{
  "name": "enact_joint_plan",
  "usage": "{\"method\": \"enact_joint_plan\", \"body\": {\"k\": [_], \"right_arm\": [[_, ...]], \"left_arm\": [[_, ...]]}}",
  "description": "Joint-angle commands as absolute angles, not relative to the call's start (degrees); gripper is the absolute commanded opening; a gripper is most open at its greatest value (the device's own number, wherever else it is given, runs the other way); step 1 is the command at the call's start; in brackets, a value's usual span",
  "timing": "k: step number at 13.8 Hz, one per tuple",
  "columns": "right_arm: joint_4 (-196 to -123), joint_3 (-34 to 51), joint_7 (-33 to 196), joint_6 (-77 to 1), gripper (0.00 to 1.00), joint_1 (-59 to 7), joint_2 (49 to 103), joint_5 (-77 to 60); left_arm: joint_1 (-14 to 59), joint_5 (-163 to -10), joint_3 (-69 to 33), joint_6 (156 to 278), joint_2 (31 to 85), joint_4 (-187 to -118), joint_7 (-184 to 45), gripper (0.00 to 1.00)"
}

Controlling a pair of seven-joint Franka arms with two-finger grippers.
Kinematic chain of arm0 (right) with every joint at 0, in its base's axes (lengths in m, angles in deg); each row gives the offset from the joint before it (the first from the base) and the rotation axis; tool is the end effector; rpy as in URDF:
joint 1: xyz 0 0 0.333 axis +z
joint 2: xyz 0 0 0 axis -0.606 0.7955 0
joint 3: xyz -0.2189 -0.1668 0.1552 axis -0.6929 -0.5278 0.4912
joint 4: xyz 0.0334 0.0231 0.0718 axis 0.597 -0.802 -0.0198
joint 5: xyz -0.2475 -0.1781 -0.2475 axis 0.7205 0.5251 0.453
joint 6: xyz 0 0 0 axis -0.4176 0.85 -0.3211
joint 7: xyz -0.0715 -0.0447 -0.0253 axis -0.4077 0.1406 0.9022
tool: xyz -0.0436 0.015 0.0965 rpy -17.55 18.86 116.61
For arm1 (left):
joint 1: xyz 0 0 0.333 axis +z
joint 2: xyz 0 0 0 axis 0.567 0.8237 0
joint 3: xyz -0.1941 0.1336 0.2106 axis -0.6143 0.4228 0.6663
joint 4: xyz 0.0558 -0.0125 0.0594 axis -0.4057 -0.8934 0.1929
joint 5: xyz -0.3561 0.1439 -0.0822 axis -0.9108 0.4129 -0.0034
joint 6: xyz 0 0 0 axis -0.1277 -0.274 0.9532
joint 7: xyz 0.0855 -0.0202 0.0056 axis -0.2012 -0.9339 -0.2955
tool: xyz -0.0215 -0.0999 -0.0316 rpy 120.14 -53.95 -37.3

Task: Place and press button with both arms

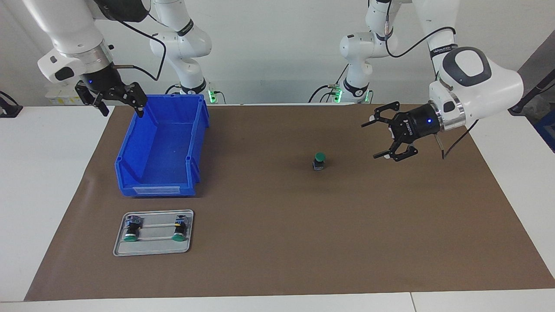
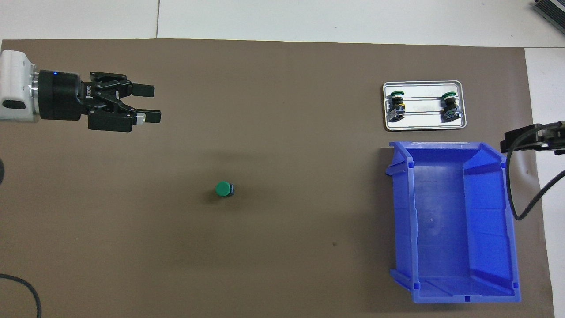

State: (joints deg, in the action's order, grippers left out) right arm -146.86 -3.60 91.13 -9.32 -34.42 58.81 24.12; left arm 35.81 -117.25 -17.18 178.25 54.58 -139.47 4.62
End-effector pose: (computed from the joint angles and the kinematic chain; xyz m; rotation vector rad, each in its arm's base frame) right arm 0.5417 -0.0232 0.6349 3.1125 -0.0986 -0.0083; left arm 0.5997 -0.0834 0.5605 2.0380 -0.8972 0.5084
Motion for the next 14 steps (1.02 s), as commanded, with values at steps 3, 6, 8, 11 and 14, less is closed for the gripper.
{"method": "enact_joint_plan", "body": {"k": [3, 6, 8, 11, 14], "right_arm": [[-148.92, -3.27, 90.17, -10.36, 1.0, -34.93, 57.15, 24.23], [-148.92, -3.27, 90.17, -10.36, 1.0, -34.93, 57.15, 24.14], [-148.92, -3.27, 90.09, -10.36, 1.0, -34.93, 57.15, 24.14], [-148.92, -3.27, 90.09, -10.36, 1.0, -35.1, 57.15, 24.23], [-148.92, -3.27, 90.0, -10.36, 1.0, -35.19, 57.15, 24.14]], "left_arm": [[34.1, -90.58, -17.89, 174.21, 45.51, -139.21, -13.56, 0.94], [29.3, -79.27, -19.29, 168.31, 43.83, -139.29, -33.42, 1.0], [21.4, -69.58, -19.65, 168.12, 42.51, -141.56, -39.96, 1.0], [15.4, -69.19, -20.09, 173.36, 38.47, -149.72, -56.76, 0.75], [12.39, -69.19, -20.09, 183.85, 35.91, -158.7, -66.25, 0.49]]}}
